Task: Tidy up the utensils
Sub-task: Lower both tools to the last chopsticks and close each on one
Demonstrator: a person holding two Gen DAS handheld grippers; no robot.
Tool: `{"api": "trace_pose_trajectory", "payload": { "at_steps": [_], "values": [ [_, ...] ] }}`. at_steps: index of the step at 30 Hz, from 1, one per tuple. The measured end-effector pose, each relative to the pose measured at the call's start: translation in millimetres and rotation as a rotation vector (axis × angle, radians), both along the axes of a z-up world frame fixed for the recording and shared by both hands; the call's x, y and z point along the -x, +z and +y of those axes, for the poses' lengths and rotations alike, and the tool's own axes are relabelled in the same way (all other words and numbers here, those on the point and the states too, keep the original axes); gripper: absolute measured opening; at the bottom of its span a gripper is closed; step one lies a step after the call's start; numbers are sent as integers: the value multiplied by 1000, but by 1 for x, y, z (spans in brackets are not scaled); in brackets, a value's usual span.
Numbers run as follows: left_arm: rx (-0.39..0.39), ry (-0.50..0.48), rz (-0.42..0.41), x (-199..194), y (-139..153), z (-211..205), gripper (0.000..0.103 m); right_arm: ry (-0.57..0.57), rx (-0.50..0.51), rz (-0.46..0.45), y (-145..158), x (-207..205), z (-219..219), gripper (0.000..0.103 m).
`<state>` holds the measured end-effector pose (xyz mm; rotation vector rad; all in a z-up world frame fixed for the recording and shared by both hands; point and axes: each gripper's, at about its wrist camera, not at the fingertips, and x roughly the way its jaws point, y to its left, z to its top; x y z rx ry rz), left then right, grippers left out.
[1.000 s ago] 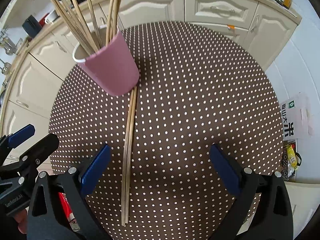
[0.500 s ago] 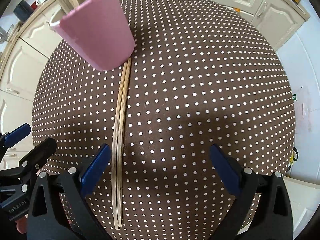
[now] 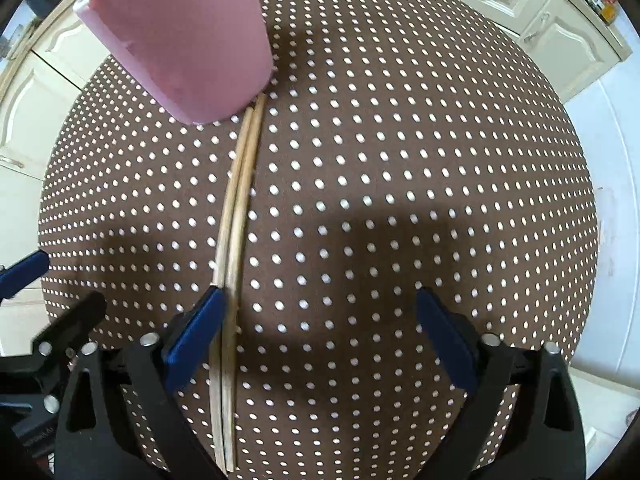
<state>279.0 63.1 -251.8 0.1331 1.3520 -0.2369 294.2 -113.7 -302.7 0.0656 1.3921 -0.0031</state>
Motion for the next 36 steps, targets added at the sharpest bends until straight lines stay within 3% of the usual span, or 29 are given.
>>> {"api": "trace_pose_trajectory", "payload": {
  "at_steps": [2,4,5,7,11,13,25,31,36],
  "values": [
    [2,4,3,0,0,0,81,26,-18,-10,1,-4,4,65],
    [7,5,4,0,-1,-3,81,78,-6,-29,3,-6,14,45],
    [6,4,3,0,-1,-4,81,89,45,-37,2,-6,19,39],
    [2,3,-1,-3,-2,-11,81,102,49,-47,2,-7,22,32],
    [11,15,4,-3,-2,-16,82,36,20,-58,3,-6,6,6],
    [20,14,6,-4,2,-19,82,2,-38,-53,0,-6,-9,5],
    [88,-25,30,-3,-1,-63,82,-143,-162,-23,-6,26,-68,5],
    [70,0,61,-11,-13,-83,81,-155,-206,-28,-5,39,-105,5],
    [40,40,71,-16,-23,-103,81,-156,-230,-30,-3,39,-105,5]
  ]
}}
